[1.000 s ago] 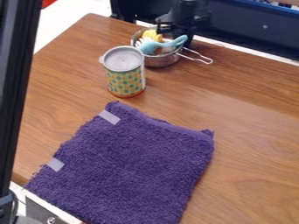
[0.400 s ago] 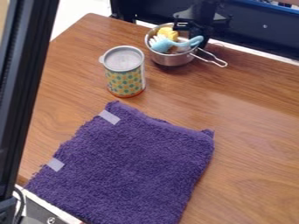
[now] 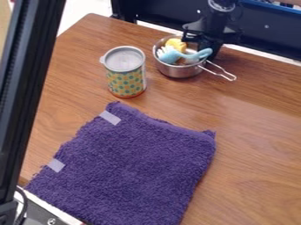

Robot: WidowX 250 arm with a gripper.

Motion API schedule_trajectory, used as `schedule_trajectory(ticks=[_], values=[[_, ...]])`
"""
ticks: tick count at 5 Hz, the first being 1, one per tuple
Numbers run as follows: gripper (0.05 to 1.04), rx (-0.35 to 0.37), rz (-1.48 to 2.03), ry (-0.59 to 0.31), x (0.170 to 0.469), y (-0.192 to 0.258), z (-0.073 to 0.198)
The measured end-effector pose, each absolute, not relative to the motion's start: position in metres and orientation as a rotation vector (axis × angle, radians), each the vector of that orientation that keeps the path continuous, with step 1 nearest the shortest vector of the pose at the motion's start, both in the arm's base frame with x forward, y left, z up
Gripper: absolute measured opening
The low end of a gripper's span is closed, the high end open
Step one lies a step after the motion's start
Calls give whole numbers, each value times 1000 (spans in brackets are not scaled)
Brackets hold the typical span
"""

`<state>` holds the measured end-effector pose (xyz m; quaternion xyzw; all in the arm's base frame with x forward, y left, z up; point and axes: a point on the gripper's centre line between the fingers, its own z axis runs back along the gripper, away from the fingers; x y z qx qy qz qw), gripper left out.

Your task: Moved silver pot top of purple clothe

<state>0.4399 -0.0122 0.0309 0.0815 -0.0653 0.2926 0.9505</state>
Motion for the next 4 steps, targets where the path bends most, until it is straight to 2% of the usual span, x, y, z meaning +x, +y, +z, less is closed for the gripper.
schedule_trajectory(ticks=[1, 2, 3, 4], values=[[67, 160, 574, -132, 426, -26, 41], [67, 132, 531, -150, 413, -45, 52], [67, 74, 472, -157, 398, -68, 62], [67, 59, 405, -177, 381, -85, 65]])
